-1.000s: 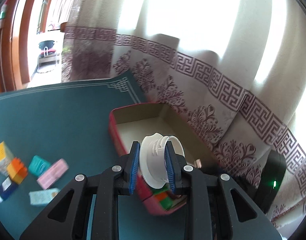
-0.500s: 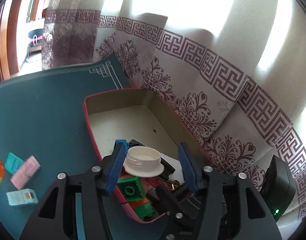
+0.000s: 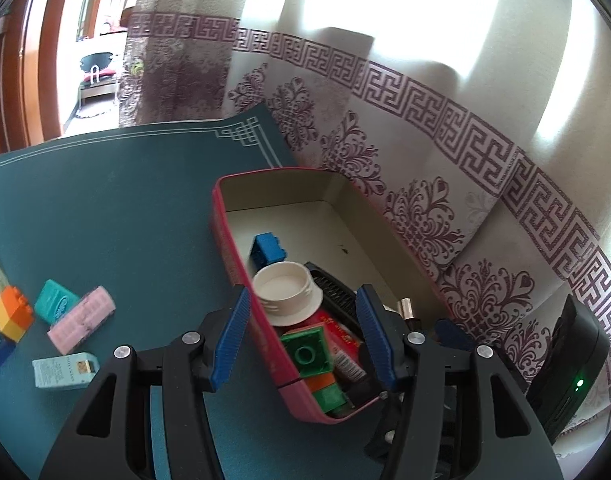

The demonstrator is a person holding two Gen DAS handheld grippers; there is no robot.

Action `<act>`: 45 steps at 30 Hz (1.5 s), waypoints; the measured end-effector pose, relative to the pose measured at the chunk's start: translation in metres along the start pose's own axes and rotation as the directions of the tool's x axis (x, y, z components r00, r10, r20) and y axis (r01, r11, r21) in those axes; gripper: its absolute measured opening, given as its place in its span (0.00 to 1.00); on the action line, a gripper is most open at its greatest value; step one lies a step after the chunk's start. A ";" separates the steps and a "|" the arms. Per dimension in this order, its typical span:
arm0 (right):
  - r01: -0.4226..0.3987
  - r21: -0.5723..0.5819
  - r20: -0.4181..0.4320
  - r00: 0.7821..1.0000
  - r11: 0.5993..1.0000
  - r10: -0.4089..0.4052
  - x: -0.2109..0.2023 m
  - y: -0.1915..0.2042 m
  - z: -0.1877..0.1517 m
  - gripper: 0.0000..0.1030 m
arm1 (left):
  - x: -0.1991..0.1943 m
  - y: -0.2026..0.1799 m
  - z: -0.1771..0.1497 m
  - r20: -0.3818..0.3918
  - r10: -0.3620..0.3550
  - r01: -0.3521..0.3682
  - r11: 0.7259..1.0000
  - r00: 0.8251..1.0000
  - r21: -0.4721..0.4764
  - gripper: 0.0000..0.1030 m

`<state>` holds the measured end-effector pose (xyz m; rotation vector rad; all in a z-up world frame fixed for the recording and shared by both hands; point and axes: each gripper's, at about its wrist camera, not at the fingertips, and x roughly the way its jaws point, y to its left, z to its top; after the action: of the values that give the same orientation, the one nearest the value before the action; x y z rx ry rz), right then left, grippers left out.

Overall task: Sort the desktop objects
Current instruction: 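Return both tools to the table and grasp the blue tube with the left tool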

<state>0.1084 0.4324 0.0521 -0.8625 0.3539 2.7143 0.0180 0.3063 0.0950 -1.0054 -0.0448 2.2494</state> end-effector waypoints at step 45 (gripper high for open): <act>-0.178 -0.076 0.023 0.983 0.981 0.180 -0.030 0.074 -0.003 0.95 | -0.095 0.197 -0.061 0.042 0.342 -0.315 0.901 0.939 -0.299 0.57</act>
<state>0.1098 0.3572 0.0783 -0.8466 0.3430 2.9193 -0.0053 0.0839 0.0577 -1.1258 -0.2707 2.6566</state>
